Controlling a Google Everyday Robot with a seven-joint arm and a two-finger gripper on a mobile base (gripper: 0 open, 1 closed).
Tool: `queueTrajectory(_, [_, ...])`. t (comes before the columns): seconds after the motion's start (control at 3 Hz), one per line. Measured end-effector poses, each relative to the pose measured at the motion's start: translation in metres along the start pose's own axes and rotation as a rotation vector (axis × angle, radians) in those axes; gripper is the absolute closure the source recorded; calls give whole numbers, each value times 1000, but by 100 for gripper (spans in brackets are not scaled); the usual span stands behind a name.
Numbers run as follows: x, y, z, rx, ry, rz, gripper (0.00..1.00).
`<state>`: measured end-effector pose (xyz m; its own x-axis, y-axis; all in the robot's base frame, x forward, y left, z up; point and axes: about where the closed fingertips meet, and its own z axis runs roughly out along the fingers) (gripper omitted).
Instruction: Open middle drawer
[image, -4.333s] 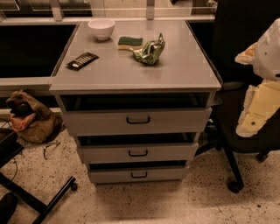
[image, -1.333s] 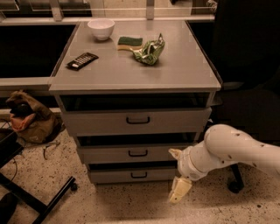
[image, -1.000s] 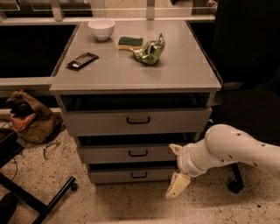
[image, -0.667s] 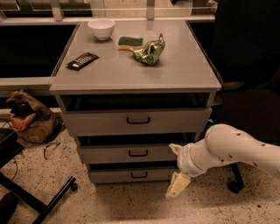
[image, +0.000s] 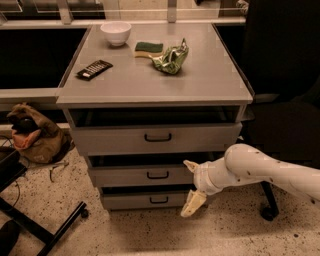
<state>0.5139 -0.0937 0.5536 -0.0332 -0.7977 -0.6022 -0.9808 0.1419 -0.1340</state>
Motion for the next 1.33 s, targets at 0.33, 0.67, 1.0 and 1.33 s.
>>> queueTrajectory(0.33, [-1,-16,22,23,-30,-31,0])
queueTrajectory(0.67, [0,-17,24,24,-33,-31,0])
queueTrajectory(1.0, [2,-18,36,38,-36,-33,0])
queueTrajectory(1.33, [13,-26,63,49,-41,-43,0])
